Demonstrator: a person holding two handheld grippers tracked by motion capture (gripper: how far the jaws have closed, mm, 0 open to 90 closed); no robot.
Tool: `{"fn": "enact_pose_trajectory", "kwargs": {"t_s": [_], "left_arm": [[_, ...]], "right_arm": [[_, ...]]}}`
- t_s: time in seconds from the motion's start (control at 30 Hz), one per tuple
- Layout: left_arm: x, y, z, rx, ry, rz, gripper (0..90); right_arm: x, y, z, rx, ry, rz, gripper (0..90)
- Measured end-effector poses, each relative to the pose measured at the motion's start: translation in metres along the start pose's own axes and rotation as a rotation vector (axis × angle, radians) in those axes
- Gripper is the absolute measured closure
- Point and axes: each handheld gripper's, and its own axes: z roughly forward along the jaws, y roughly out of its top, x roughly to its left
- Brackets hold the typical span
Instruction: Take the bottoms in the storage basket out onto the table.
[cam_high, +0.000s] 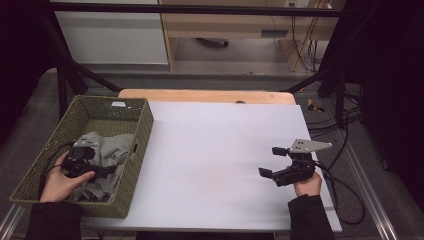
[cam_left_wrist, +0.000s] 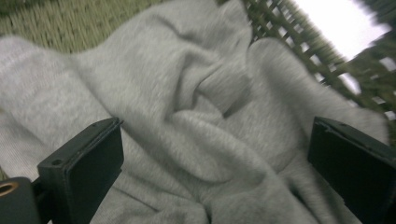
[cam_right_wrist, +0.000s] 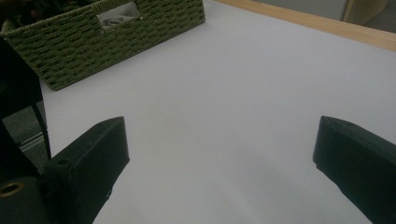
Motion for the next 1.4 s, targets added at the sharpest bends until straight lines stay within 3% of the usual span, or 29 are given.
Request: {"fn": "enact_pose_trajectory", "kwargs": {"t_s": [0.1, 0.37, 0.53, 0.8, 1.0, 1.4], "left_arm": [[0.0, -0.001, 0.005, 0.032, -0.005, -0.019, 4.8], [0.001, -0.005, 0.014, 0.099, 0.017, -0.02, 7.8], [0.001, -0.007, 0.018, 0.116, 0.011, -0.04, 10.4], [0.0, -0.009, 0.024, 0.147, 0.013, -0.033, 14.4], [-0.003, -0.011, 0.028, 0.179, -0.002, -0.013, 22.6], [-0.005, -0.013, 0.031, 0.225, 0.011, -0.035, 29.5]], "right_arm": [[0.0, 0.0, 0.0, -0.002, 0.002, 0.003, 4.0], [0.0, 0.0, 0.0, 0.001, 0.001, 0.001, 4.0], [0.0, 0.0, 0.0, 0.001, 0.004, 0.004, 4.0], [0.0, 0.0, 0.001, 0.001, 0.004, 0.006, 4.0], [0.0, 0.0, 0.001, 0.002, 0.004, 0.006, 4.0], [0.0, 0.0, 0.002, 0.007, 0.0, 0.007, 4.0]]}}
